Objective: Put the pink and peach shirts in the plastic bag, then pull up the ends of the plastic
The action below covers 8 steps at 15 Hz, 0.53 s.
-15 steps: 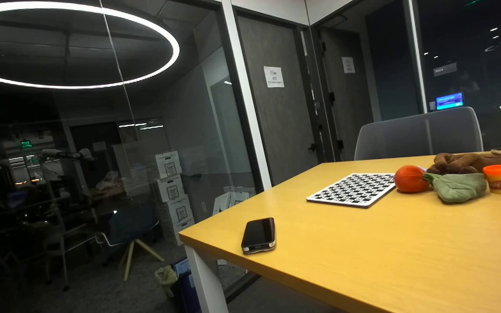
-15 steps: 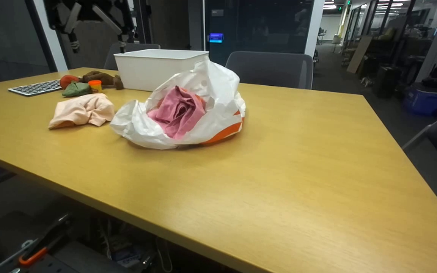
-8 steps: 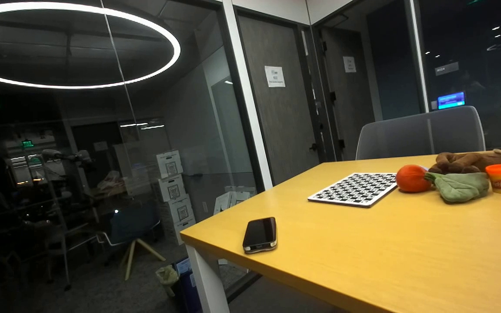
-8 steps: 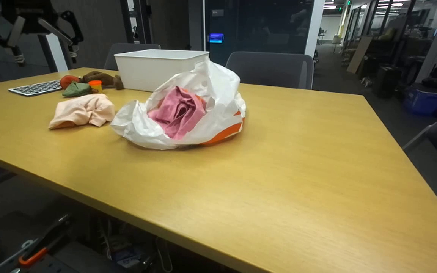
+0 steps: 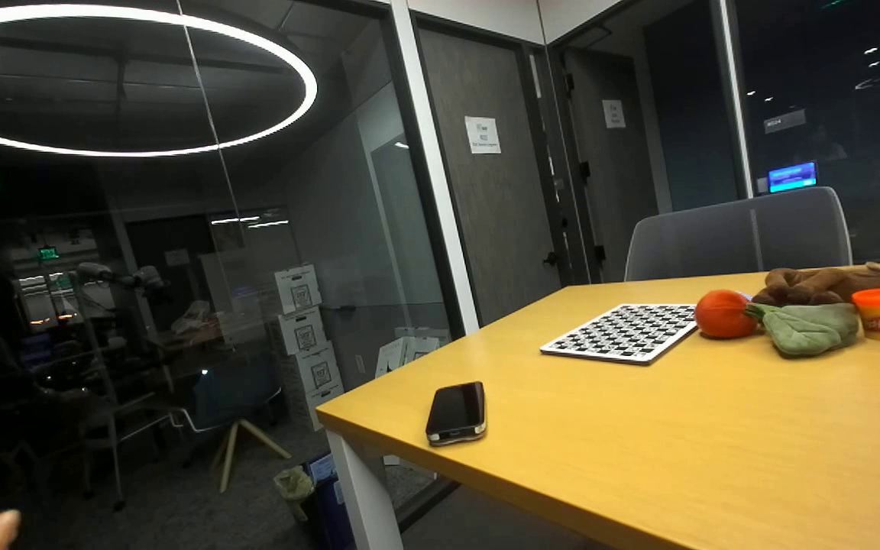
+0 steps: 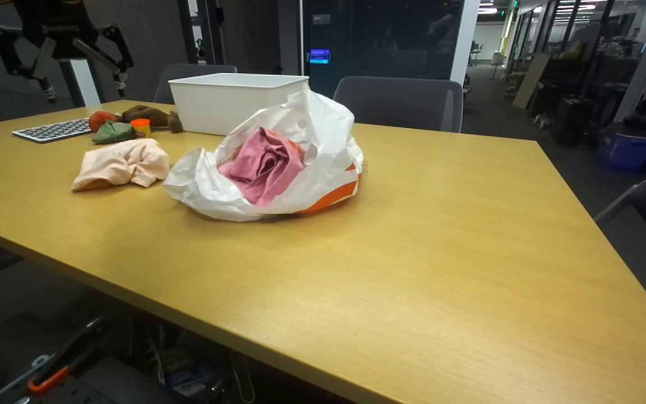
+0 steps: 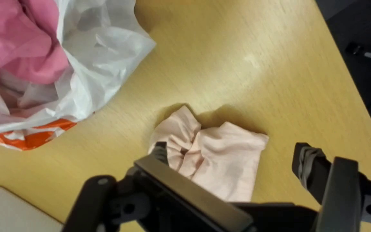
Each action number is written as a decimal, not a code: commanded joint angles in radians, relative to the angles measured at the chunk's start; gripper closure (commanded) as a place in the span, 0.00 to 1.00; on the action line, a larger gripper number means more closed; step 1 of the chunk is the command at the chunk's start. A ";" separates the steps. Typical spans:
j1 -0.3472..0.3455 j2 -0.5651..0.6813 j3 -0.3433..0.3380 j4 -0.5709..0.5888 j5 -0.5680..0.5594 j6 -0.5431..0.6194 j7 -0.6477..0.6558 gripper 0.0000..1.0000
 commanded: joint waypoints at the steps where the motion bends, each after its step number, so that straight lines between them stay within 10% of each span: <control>1: 0.039 0.148 -0.015 0.069 0.048 0.128 -0.065 0.00; 8: 0.046 0.404 0.037 0.197 0.142 0.177 -0.205 0.00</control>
